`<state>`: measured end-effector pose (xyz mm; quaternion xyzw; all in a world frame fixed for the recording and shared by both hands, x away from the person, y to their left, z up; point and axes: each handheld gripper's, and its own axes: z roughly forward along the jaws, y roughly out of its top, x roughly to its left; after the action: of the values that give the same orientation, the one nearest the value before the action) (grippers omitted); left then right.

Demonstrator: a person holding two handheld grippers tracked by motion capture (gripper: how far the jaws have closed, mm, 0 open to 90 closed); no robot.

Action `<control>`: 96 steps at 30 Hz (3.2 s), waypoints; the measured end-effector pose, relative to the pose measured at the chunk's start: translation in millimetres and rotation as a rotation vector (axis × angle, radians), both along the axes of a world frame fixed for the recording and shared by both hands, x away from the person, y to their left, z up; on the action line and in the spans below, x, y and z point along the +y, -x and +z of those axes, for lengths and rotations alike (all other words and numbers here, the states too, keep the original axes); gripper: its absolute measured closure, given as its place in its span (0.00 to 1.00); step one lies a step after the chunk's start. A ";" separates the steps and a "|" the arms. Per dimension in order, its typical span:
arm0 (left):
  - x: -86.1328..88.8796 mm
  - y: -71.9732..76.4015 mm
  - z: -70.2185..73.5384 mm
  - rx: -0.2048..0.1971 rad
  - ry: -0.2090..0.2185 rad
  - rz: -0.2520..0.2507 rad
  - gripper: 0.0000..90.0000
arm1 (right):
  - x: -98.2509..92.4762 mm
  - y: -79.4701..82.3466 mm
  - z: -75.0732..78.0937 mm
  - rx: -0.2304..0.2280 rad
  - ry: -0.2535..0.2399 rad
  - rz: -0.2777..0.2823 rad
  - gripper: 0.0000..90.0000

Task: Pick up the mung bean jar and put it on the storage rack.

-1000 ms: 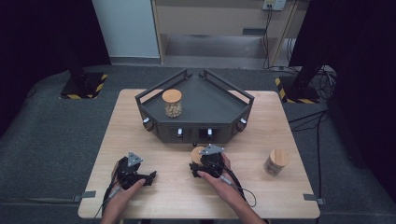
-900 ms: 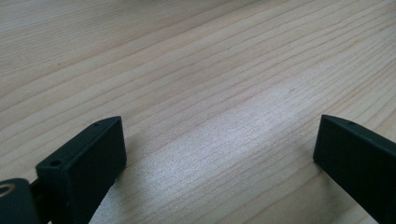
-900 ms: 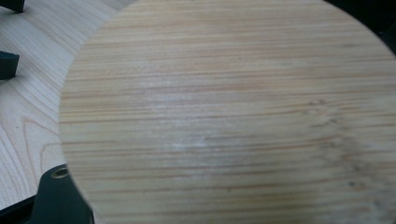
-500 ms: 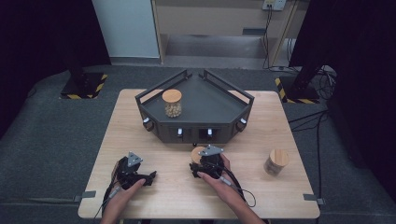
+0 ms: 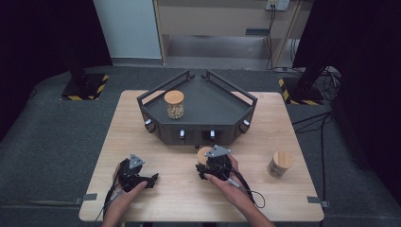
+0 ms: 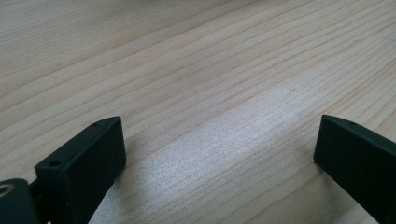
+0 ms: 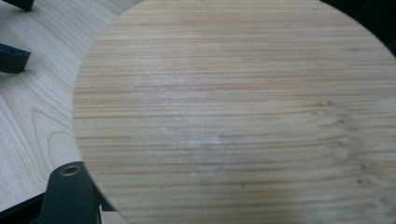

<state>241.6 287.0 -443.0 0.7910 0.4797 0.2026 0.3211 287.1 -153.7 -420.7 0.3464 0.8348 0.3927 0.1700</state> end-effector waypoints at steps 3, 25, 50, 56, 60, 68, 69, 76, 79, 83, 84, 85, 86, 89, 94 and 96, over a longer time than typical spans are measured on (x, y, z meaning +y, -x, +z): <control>0.0 0.0 0.0 0.000 0.000 0.000 0.01 | -2.2 3.1 5.5 -0.003 -0.008 -0.002 0.28; 0.0 0.0 0.0 0.000 0.000 0.000 0.01 | -9.5 7.3 42.4 -0.032 -0.027 -0.014 0.28; 0.1 -0.2 0.0 0.000 0.000 0.000 0.01 | -3.4 -17.5 100.7 -0.038 -0.023 -0.026 0.28; -0.1 -0.4 0.1 0.001 -0.001 0.000 0.01 | -3.8 -25.3 110.0 -0.050 -0.025 -0.056 0.28; -0.2 -0.6 0.2 0.002 -0.001 0.000 0.01 | -4.2 -30.5 115.1 -0.056 -0.020 -0.069 0.28; -0.2 -1.1 0.2 0.003 -0.001 -0.001 0.00 | -3.4 -36.6 123.4 -0.065 -0.022 -0.077 0.28; -0.2 -1.1 0.2 0.003 -0.002 -0.001 0.00 | -2.9 -37.3 124.5 -0.066 -0.021 -0.077 0.28; -0.3 -1.0 0.2 0.003 -0.002 0.000 0.00 | -3.5 -44.3 131.8 -0.069 -0.031 -0.089 0.28; -0.3 -1.0 0.1 0.003 -0.001 0.000 0.00 | -3.6 -47.6 135.3 -0.070 -0.031 -0.096 0.28; -0.2 -1.1 0.3 0.003 -0.003 -0.001 0.00 | -4.3 -52.4 138.8 -0.072 -0.032 -0.102 0.28; -0.2 -1.1 0.4 0.004 -0.003 -0.002 0.00 | -3.8 -53.2 140.3 -0.067 -0.033 -0.107 0.28; -0.2 -1.2 0.4 0.004 -0.003 -0.002 0.00 | -3.4 -54.2 140.9 -0.071 -0.030 -0.107 0.28; -0.2 -1.1 0.3 0.003 -0.003 -0.001 0.00 | -3.1 -55.3 141.8 -0.072 -0.030 -0.108 0.28; -0.2 -1.1 0.3 0.003 -0.002 -0.001 0.00 | -2.0 -58.6 144.5 -0.069 -0.034 -0.111 0.28; -0.2 -1.1 0.2 0.003 -0.001 -0.001 0.00 | 1.6 -64.2 146.9 -0.070 -0.028 -0.114 0.28; -0.1 -1.1 0.2 0.003 -0.001 -0.001 0.00 | 2.2 -66.4 147.0 -0.067 -0.028 -0.115 0.28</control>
<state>242.7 286.8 -442.7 0.7918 0.4797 0.2015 0.3199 353.4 -151.5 -273.7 0.3830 0.8017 0.4054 0.2152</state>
